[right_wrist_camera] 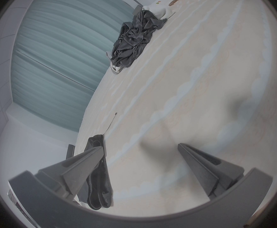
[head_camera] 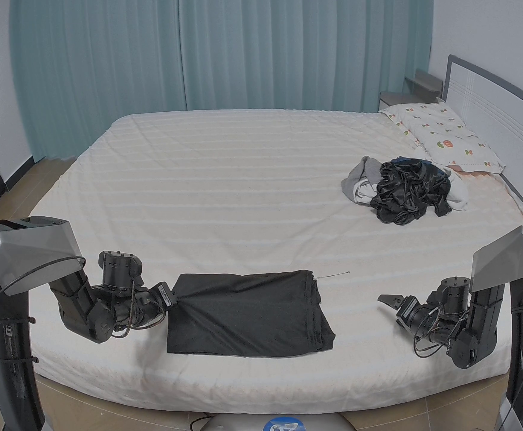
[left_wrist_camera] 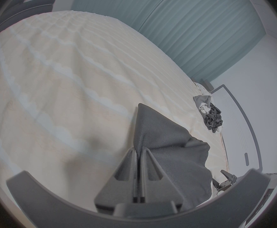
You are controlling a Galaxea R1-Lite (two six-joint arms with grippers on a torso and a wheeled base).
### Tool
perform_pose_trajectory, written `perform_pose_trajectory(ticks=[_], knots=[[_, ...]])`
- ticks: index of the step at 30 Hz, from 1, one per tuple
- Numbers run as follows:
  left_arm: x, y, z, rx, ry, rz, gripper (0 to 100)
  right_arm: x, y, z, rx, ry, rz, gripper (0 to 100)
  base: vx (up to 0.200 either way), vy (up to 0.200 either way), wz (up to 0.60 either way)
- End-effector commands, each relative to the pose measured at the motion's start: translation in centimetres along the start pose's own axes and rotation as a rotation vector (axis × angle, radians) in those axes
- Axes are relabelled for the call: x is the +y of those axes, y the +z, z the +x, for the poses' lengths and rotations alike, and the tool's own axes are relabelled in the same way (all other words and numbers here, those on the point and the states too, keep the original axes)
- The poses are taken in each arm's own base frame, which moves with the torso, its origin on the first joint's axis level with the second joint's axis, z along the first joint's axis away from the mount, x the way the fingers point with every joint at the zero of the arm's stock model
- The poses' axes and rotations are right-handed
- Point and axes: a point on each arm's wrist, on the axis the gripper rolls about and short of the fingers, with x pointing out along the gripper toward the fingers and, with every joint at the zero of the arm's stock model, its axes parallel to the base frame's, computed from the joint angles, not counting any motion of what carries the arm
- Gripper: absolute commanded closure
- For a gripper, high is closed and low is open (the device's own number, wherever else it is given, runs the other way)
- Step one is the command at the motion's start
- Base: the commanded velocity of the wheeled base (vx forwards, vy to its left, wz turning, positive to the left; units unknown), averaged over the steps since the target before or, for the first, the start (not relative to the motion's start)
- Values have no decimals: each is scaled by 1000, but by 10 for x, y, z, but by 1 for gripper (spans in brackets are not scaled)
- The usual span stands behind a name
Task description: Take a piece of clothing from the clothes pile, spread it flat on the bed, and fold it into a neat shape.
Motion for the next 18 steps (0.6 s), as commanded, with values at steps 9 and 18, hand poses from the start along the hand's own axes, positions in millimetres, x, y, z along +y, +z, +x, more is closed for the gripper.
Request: perform_pose_trajectory(ticks=[9, 18], knots=[[2, -3, -2, 9, 10, -3, 100, 0, 0, 0, 0, 1, 0, 0, 0, 200, 0], [4, -7, -2, 24, 17, -2, 100, 0, 0, 0, 1, 0, 0, 0, 0, 178, 0]])
